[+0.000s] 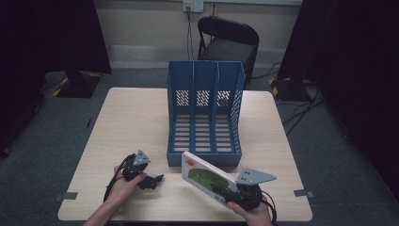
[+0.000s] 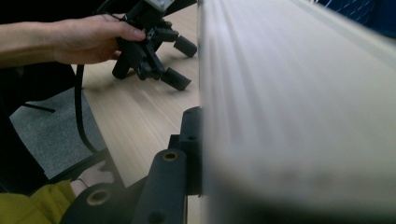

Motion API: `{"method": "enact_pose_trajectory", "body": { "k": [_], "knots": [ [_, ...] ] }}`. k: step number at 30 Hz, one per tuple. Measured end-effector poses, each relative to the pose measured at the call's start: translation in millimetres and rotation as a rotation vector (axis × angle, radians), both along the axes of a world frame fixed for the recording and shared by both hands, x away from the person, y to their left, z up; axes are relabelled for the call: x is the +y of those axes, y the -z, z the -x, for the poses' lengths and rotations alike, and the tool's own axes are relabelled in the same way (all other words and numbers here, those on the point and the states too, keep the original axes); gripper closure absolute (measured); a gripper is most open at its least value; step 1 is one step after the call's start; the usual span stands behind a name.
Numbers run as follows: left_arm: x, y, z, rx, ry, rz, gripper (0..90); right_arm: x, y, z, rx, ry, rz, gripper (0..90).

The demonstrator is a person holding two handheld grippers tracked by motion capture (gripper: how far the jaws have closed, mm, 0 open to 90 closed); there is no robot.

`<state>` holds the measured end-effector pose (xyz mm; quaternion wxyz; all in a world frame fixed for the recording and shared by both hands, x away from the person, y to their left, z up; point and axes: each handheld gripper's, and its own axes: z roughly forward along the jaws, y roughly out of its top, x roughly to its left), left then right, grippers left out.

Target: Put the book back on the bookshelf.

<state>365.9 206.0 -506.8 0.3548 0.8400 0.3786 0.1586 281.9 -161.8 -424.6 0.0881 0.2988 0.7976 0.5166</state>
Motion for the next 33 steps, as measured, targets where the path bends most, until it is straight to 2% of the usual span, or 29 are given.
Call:
{"method": "enact_pose_trajectory", "body": {
  "k": [19,33],
  "knots": [
    [-0.3,0.1,0.2,0.002,-0.006,0.000,1.0,-11.2,-30.4,-4.4,-0.051,0.051,-0.042,76.8],
    [-0.2,0.0,0.2,0.002,-0.006,-0.002,1.0,-36.8,-48.6,-16.3,-0.099,0.187,-0.057,76.8]
  ]
}}
